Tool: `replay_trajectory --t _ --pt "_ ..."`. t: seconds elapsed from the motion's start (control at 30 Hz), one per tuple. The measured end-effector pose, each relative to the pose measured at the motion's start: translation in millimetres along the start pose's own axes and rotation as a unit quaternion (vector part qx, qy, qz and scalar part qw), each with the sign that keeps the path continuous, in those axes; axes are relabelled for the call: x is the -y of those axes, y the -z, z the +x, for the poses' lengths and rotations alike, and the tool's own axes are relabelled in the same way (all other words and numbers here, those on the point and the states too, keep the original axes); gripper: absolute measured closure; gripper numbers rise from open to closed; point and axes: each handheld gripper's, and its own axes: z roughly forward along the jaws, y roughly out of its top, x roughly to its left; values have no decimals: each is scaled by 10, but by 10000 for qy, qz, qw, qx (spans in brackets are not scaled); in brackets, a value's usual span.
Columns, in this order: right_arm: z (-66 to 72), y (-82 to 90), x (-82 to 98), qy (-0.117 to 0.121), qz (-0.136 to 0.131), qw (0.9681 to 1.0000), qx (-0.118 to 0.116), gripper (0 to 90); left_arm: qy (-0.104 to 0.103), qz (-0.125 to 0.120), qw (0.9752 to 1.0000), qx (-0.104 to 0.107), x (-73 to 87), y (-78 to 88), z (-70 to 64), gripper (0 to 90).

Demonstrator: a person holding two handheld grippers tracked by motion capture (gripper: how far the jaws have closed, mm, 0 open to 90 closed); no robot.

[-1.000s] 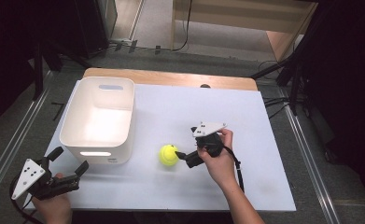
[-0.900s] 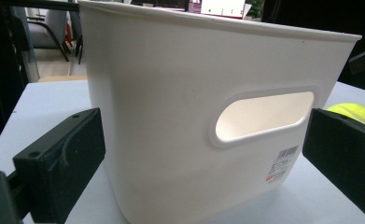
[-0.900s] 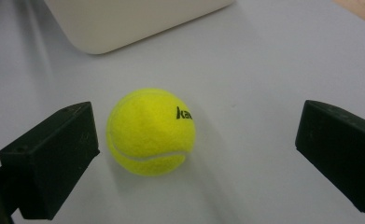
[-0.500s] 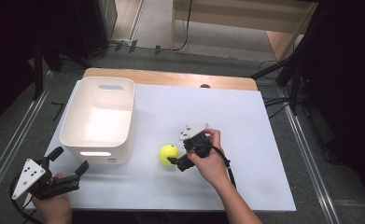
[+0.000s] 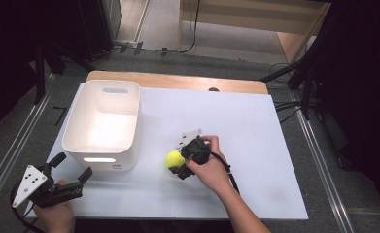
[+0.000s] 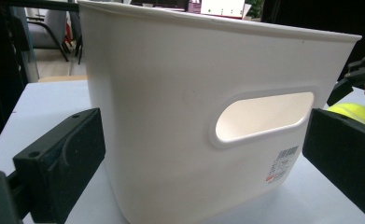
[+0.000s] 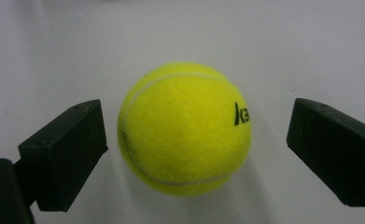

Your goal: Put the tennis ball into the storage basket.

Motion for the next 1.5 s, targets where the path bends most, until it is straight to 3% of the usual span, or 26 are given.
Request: replay_trajectory --t 0.17,0.5,0.9,1.07,1.5 --pt "21 -59 -10 45 165 9998 -42 54 1 0 10000 1 0 0 1 0" --pt "48 -157 -18 77 335 9994 -24 217 -1 -1 10000 1 0 -6 1 0" --pt "54 -143 -47 70 405 9991 -68 231 -11 21 10000 38 0 -10 -2 0" --pt "47 -83 -88 132 353 9991 -194 230 -4 40 10000 25 -1 -12 -6 0" --pt "36 42 -271 191 208 9993 -258 231 -39 66 10000 26 -1 -16 -9 0"
